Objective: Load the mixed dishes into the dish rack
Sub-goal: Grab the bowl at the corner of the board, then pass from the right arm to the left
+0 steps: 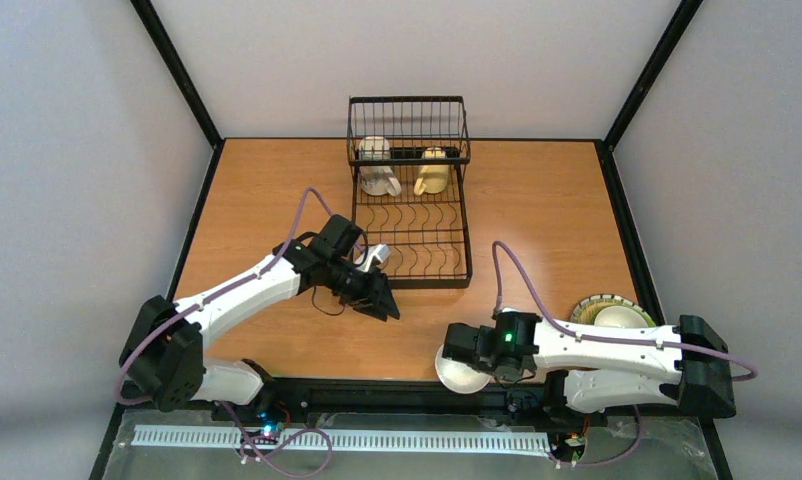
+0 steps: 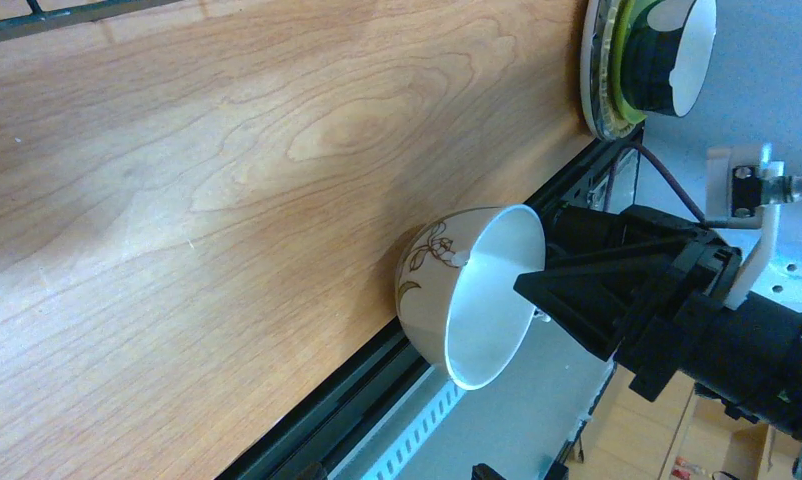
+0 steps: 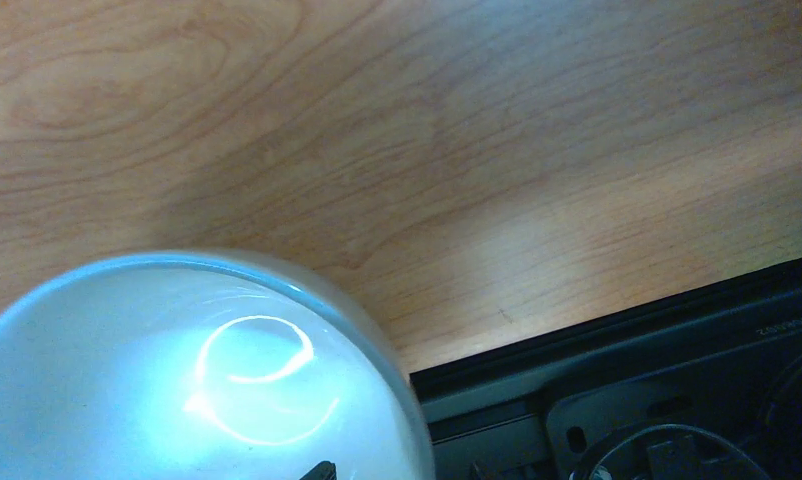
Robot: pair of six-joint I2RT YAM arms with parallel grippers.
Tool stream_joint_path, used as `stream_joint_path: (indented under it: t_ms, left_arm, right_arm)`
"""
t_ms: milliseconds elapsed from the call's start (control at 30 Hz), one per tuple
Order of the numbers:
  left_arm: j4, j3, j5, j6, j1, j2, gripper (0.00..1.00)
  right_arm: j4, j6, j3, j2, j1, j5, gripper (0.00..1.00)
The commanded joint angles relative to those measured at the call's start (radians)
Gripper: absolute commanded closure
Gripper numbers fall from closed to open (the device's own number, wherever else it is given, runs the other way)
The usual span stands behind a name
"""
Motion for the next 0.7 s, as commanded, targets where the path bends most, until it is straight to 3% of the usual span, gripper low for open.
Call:
stream_joint_path:
  t_ms: [0,167,300,500,633,667]
  left_arm:
    - [-0.023,0.025,0.005,0.019,-0.014,0.015,0.19]
    - [-0.022,0.019,-0.007,0.017,-0.013,0.018,0.19]
    - [-0.015,0.009,-0.020,0.009,-0.013,0.024,0.19]
    - [0.017,-0.001,-0.021,-0.018,-0.013,0.032,0.18]
    - [0.029,-0.007,-0.023,-0.034,-0.013,0.037,0.18]
    - [0.033,-0.009,-0.023,-0.037,-0.014,0.037,0.18]
  right_arm:
    - [0.054,0.062,-0.065,-0.032,0.022,-0.028,0.24]
    - [0.162,0.083,-0.149,-0.046,0.025,-0.018,0.26]
    - [0.244,0.089,-0.185,-0.036,0.026,0.007,0.38]
    - [0.289,0.100,-0.203,-0.013,0.026,0.046,0.67]
    - [0.299,0.121,-0.216,-0.033,0.025,0.074,0.96]
    - [0.296,0.124,-0.215,-0.038,0.025,0.079,0.98]
